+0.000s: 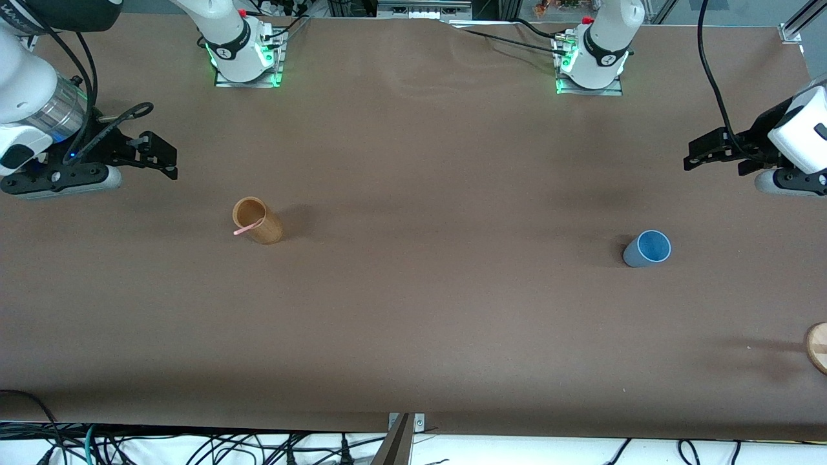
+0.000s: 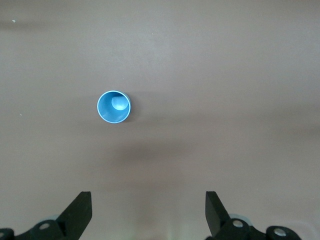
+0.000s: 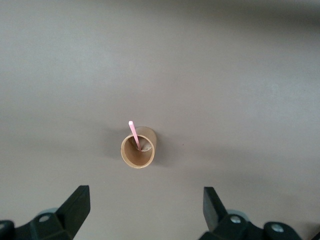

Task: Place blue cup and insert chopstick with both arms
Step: 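Move the right gripper over the pink stick in the wooden cup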

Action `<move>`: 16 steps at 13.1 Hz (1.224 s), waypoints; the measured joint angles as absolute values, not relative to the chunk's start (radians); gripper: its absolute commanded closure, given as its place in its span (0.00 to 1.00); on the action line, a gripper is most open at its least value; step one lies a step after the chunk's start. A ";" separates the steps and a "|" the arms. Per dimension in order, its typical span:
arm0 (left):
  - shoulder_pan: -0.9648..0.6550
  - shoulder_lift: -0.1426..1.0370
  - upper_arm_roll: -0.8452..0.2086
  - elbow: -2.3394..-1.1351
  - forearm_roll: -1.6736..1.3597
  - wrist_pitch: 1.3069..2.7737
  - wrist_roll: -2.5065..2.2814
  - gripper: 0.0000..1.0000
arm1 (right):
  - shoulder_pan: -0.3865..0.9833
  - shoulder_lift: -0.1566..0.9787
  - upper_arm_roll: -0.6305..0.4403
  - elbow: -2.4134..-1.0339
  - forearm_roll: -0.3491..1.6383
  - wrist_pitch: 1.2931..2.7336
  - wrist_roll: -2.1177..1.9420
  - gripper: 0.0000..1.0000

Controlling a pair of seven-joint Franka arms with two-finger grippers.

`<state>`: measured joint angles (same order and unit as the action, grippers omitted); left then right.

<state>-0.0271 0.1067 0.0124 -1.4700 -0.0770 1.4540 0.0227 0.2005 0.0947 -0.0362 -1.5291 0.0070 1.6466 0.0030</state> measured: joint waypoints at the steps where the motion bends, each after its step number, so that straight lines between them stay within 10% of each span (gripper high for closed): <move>1: -0.026 0.107 0.012 -1.470 -0.077 1.454 0.023 0.00 | 0.201 0.095 -0.036 -1.529 0.007 1.647 0.003 0.00; 16: -0.022 0.113 0.012 -1.470 -0.077 1.454 0.024 0.00 | 0.202 0.103 -0.028 -1.736 0.007 1.850 0.003 0.00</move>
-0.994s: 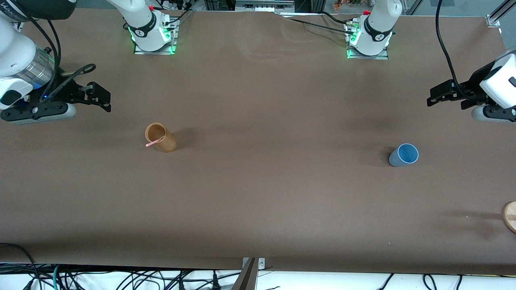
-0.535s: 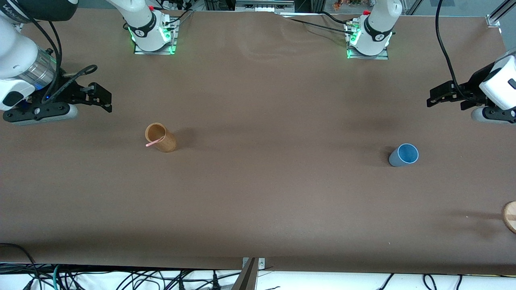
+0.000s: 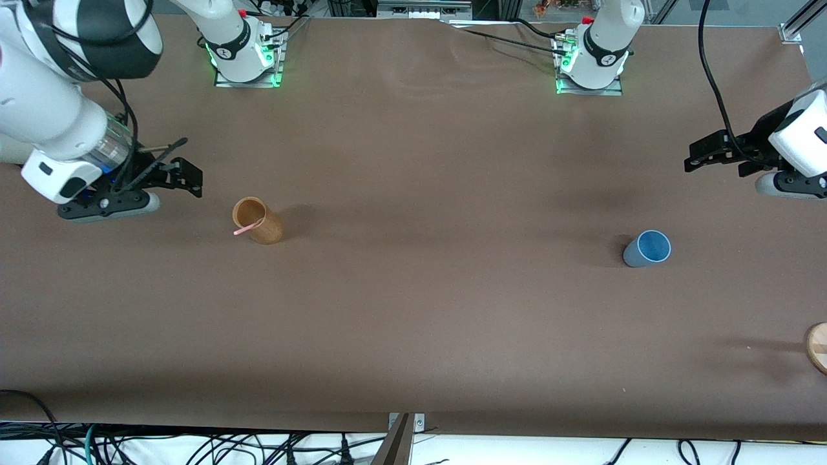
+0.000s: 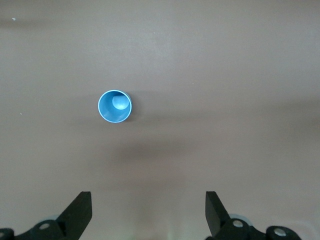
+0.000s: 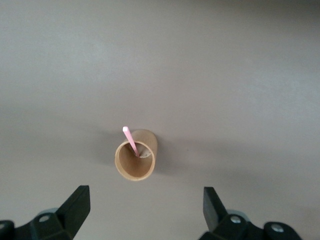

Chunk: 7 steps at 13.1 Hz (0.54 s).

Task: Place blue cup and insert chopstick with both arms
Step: 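Move the right gripper over the pink stick in the wooden cup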

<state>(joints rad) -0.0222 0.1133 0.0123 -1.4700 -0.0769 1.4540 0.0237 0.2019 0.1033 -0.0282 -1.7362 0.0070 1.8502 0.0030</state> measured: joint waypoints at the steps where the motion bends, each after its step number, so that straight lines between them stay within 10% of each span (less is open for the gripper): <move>1: -0.022 0.114 0.012 -1.470 -0.077 1.454 0.024 0.00 | 0.202 0.100 -0.024 -1.779 0.007 1.896 0.003 0.00; 7: -0.019 0.119 0.012 -1.470 -0.077 1.454 0.024 0.00 | 0.204 0.101 -0.001 -2.018 0.007 2.196 0.003 0.00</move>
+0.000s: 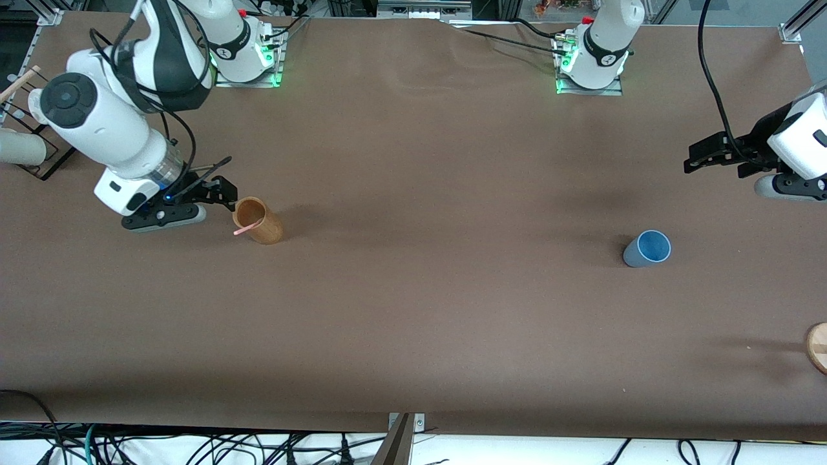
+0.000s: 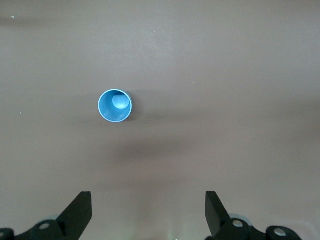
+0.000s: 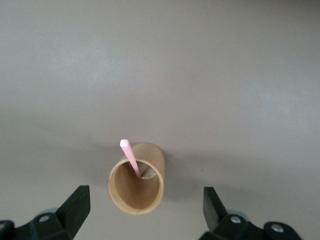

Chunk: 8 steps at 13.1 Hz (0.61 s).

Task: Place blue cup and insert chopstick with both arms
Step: 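Move the right gripper over the pink stick in the wooden cup, then grasp the pink stick with the right gripper while the left gripper grasps the cup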

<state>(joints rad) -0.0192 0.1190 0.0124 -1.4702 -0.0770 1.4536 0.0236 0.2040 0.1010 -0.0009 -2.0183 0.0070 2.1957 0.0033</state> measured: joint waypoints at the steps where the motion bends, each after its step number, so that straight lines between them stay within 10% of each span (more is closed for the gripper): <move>1: -0.019 0.120 0.012 -1.470 -0.077 1.454 0.024 0.00 | 0.204 0.112 -0.001 -2.034 0.007 2.231 0.003 0.00; 8: -0.021 0.174 0.005 -1.472 -0.077 1.454 0.024 0.00 | 0.226 0.214 0.001 -2.054 0.007 2.359 0.003 0.00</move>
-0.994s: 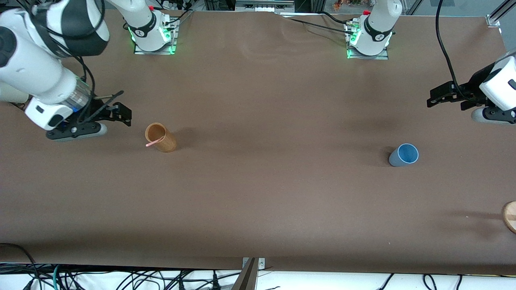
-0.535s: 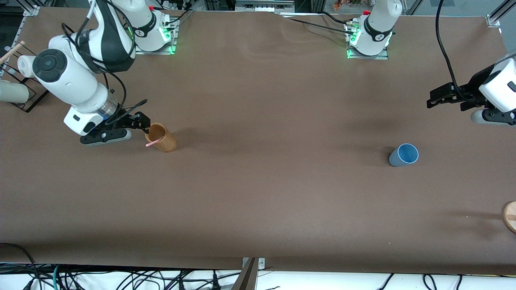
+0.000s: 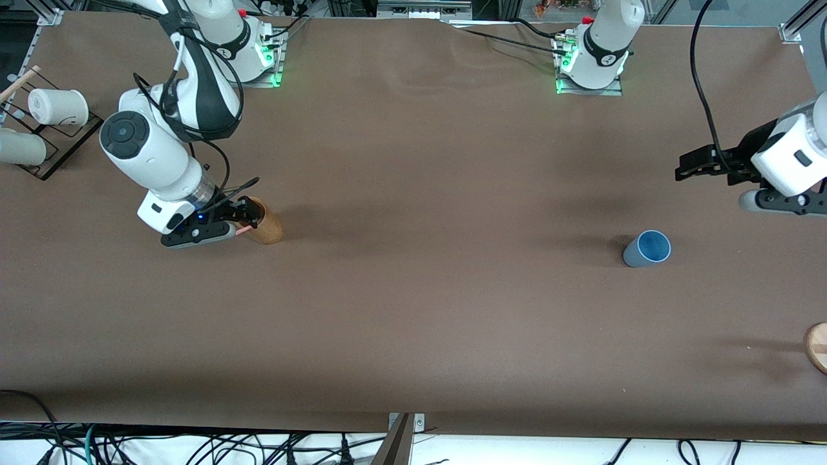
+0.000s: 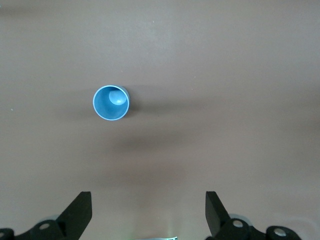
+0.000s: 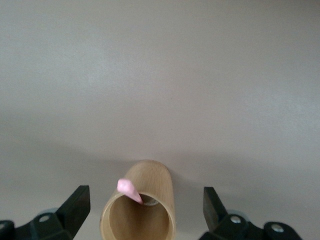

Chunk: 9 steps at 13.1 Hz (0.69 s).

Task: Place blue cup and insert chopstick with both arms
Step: 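Grasp the pink stick with the right gripper while the left gripper grasps the cup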

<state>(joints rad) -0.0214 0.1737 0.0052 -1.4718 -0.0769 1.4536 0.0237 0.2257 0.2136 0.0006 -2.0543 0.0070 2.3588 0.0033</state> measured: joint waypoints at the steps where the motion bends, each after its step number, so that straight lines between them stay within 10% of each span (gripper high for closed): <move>1: -0.022 0.188 0.004 -1.473 -0.077 1.454 0.024 0.00 | 0.226 0.221 0.001 -2.055 0.007 2.365 0.003 0.00; 9: 0.057 0.294 0.009 -1.655 -0.024 1.754 0.028 0.00 | 0.226 0.235 0.001 -2.073 0.007 2.392 0.003 0.12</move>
<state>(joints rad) 0.0565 0.2942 0.0086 -1.6545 -0.0240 1.7544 0.0275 0.2257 0.2353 0.0006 -2.0731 0.0070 2.3915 0.0033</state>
